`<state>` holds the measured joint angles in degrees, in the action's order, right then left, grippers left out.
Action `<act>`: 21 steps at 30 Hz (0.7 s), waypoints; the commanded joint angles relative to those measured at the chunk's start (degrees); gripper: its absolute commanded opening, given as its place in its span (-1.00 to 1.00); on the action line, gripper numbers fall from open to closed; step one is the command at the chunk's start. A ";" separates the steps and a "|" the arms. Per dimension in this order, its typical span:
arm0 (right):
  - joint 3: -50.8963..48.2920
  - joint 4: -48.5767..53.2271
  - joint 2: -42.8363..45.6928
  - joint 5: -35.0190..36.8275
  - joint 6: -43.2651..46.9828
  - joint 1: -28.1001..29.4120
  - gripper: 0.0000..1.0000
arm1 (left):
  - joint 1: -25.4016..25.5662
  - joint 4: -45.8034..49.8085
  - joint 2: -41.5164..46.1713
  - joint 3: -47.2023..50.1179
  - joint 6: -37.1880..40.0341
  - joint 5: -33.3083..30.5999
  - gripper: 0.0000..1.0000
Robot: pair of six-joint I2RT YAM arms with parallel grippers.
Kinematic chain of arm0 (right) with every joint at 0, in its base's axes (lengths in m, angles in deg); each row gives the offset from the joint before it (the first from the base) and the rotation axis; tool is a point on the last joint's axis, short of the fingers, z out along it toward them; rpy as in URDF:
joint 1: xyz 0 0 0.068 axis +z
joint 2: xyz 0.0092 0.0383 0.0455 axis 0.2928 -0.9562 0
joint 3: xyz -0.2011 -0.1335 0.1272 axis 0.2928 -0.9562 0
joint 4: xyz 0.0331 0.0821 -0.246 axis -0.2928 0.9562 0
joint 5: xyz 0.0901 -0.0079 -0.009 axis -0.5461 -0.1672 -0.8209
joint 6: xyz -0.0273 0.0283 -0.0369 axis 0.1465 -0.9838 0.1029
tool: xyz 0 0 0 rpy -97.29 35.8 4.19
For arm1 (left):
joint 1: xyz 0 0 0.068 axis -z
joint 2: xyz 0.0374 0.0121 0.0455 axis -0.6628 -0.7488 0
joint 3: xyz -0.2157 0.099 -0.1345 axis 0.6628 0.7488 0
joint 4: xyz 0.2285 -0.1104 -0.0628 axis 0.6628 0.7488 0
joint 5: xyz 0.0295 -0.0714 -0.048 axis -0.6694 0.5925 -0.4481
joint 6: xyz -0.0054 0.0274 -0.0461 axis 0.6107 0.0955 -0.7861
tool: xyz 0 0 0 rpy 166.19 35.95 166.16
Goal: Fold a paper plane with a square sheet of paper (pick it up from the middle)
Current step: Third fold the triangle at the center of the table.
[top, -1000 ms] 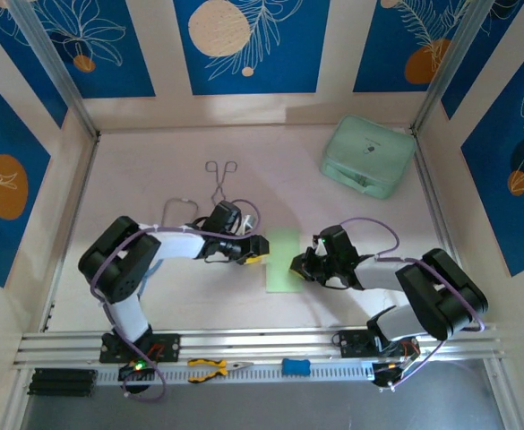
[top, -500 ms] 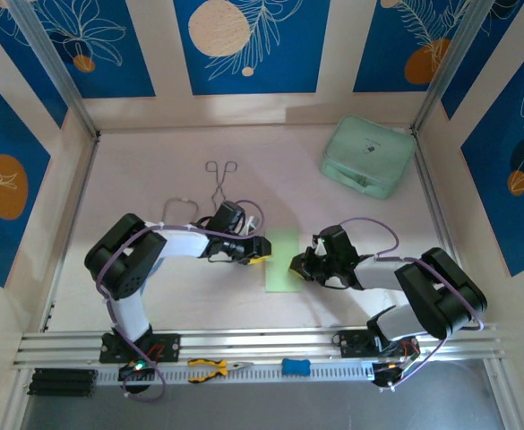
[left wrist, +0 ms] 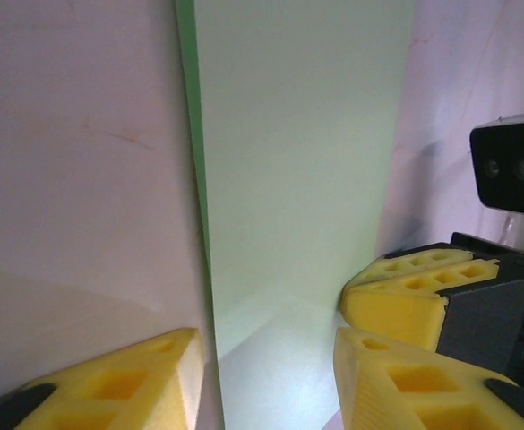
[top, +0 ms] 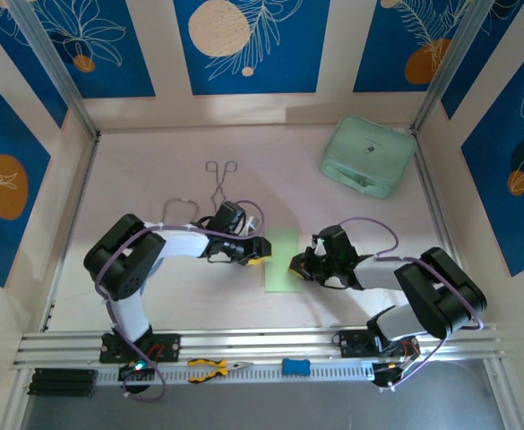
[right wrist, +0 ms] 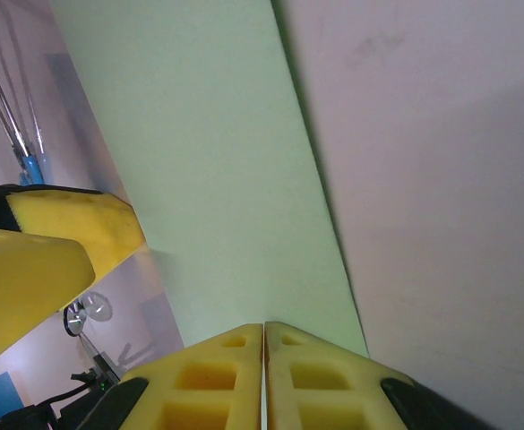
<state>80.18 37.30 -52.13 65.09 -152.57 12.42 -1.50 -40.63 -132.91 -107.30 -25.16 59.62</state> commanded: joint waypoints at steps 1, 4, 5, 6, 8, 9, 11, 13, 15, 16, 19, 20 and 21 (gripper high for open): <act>-0.14 1.32 -2.39 0.13 -0.41 1.13 -0.78 | 0.38 5.77 3.25 -1.78 3.64 -4.26 -0.07; -0.18 0.74 -2.72 -0.06 -0.48 1.27 -0.78 | 0.42 5.21 2.65 -1.87 3.61 -3.76 -0.05; -0.14 0.52 -2.83 -0.27 -0.48 1.27 -0.77 | 0.39 4.51 2.00 -1.96 3.18 -2.86 -0.05; -0.07 0.29 -3.00 -0.39 -0.48 1.22 -0.77 | 0.47 3.81 1.49 -2.04 2.80 -2.20 -0.06; -0.05 -0.05 -3.32 -0.70 -0.55 1.37 -0.77 | 0.57 2.39 0.33 -2.22 1.94 -1.21 -0.07; -0.05 -0.27 -3.40 -0.76 -0.57 1.31 -0.78 | 0.68 1.88 -0.16 -2.38 1.67 -0.57 -0.08; -0.14 -0.47 -3.61 -0.86 -0.66 1.35 -0.78 | 0.83 1.79 -1.35 -2.93 1.49 0.26 -0.10; -0.06 -0.64 -3.71 -0.94 -0.66 1.33 -0.78 | 1.03 1.92 -2.02 -3.27 1.61 0.20 -0.12; -0.03 -0.58 -3.73 -1.08 -0.68 1.32 -0.77 | 1.09 2.18 -2.39 -3.43 1.68 0.12 -0.12; 0.04 -0.64 -3.76 -1.12 -0.64 1.31 -0.78 | 1.06 2.18 -2.48 -3.50 1.62 0.27 -0.13; 0.03 -0.64 -3.73 -1.16 -0.56 1.35 -0.78 | 1.17 1.96 -2.62 -3.54 1.61 0.69 -0.16; 0.06 -0.71 -3.76 -1.27 -0.57 1.39 -0.77 | 1.22 1.92 -2.66 -3.61 1.63 0.66 -0.17; 0.10 -0.72 -3.79 -1.39 -0.57 1.35 -0.77 | 1.26 1.92 -2.74 -3.59 1.61 0.80 -0.17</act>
<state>80.18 35.59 -53.18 64.33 -152.98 12.45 -0.93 -38.64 -134.40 -109.72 -23.72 58.88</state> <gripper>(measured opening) 0.113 0.417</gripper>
